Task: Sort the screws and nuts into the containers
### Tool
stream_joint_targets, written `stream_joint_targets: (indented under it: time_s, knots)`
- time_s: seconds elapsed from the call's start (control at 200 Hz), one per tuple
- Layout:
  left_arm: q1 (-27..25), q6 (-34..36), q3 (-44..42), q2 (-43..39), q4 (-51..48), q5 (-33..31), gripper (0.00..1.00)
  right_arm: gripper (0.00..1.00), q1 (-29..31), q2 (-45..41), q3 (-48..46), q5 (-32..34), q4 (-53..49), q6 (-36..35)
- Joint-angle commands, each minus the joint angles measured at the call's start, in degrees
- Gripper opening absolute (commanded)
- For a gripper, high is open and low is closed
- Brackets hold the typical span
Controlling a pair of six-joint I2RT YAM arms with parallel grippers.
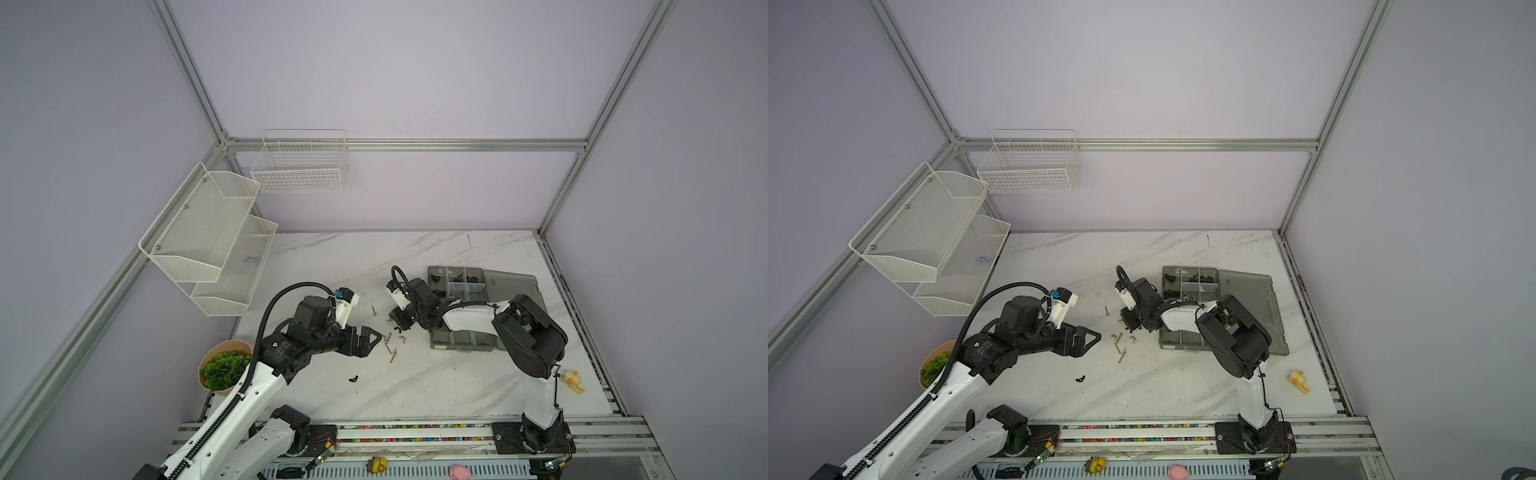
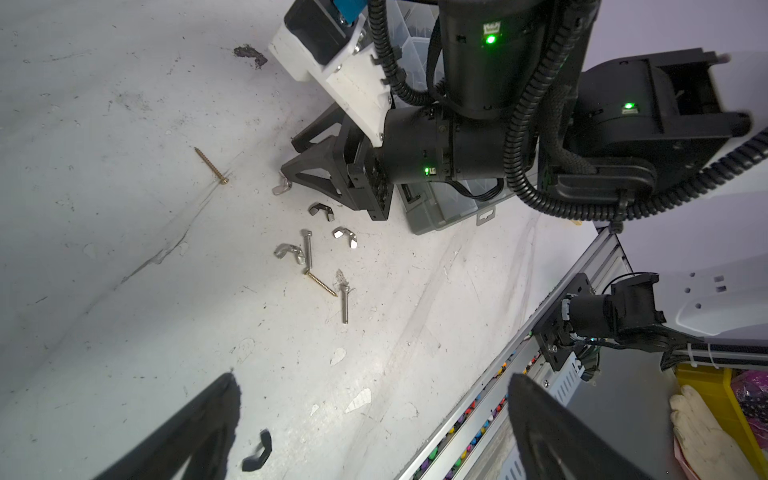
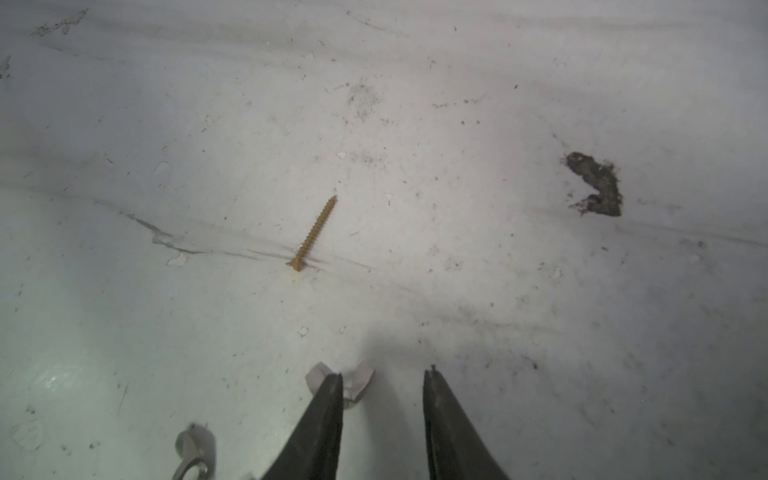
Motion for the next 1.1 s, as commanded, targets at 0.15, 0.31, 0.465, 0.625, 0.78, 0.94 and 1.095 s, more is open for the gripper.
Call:
stream_joint_targets:
  time_s: [0.15,0.31,0.465,0.625,0.78,0.94,1.095]
  knots:
    - [-0.27,0.12,-0.95,-0.99,0.89,-0.53,1.0,0.4,0.68,-0.02,0.81,-1.16,-0.94,-1.67]
    - [-0.3,0.27,-0.47,0.67,0.34,0.59,1.0,0.4,0.95,0.31,1.54,-1.76,-1.93,-2.08]
    - [-0.19,0.39,-0.55,0.12,0.29,-0.51,1.0,0.41,1.18,1.79,2.92,-0.9,-3.96,-2.43]
    - [-0.12,0.21,-0.78,-0.42,0.6,-0.39,1.0,0.43,1.83,2.96,3.59,-0.76,-4.39,-2.56]
    - [-0.19,0.48,-0.56,-0.08,0.55,0.73,1.0,0.42,2.34,4.5,4.88,0.86,-6.02,-2.91]
    - [0.01,0.75,-0.56,0.46,0.56,0.5,1.0,0.34,2.3,5.29,5.65,2.95,-7.44,-3.27]
    - [0.01,0.55,-0.54,0.54,0.48,0.71,1.0,0.24,2.31,5.72,5.7,2.91,-6.94,-2.71]
